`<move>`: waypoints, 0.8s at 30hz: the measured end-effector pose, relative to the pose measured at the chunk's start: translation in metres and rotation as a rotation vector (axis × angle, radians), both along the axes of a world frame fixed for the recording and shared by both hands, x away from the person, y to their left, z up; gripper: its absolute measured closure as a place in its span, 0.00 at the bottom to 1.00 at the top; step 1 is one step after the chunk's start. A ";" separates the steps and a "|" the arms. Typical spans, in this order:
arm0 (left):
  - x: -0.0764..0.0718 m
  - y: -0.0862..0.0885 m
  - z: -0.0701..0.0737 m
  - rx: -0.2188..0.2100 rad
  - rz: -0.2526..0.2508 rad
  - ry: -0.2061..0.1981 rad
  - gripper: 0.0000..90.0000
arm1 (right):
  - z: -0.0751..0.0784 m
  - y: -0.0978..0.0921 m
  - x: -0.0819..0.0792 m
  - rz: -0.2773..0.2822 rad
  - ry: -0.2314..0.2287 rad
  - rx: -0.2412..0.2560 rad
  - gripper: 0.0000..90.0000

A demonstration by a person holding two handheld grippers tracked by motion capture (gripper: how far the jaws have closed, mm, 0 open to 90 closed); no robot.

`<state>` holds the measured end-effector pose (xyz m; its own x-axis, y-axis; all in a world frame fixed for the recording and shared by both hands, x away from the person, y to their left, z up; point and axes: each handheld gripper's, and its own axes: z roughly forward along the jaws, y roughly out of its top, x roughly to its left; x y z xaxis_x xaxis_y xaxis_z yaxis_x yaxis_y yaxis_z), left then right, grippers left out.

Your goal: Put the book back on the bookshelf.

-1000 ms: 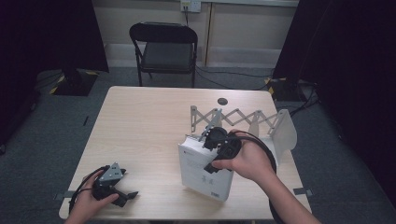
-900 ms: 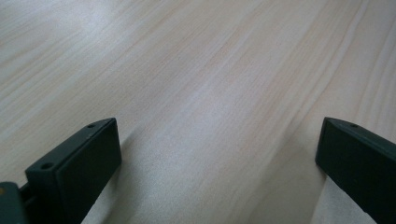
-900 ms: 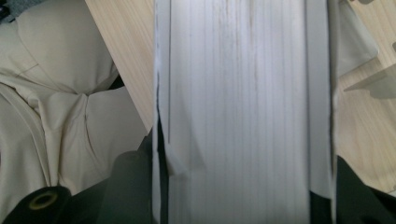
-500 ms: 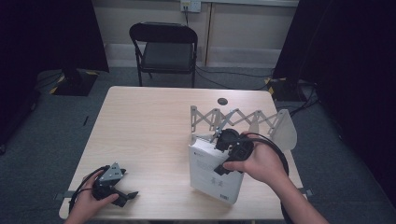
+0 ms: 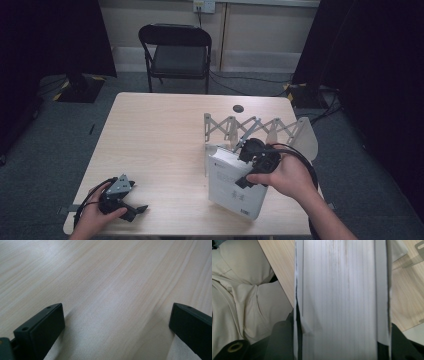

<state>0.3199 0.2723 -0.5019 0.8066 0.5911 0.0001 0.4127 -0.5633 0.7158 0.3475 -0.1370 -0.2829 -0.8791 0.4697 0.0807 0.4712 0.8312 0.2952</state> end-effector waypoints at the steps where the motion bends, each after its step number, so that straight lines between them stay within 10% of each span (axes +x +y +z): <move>1: 0.000 0.000 0.000 0.000 0.000 0.000 0.00 | 0.000 -0.001 0.000 0.003 -0.004 0.002 0.58; 24: 0.000 0.000 0.000 -0.003 -0.004 0.002 0.00 | -0.001 -0.031 0.003 -0.055 0.006 -0.001 0.58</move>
<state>0.3201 0.2723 -0.5020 0.8088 0.5881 -0.0033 0.4123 -0.5630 0.7163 0.3506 -0.1684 -0.2841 -0.8512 0.5178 0.0855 0.5183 0.8039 0.2916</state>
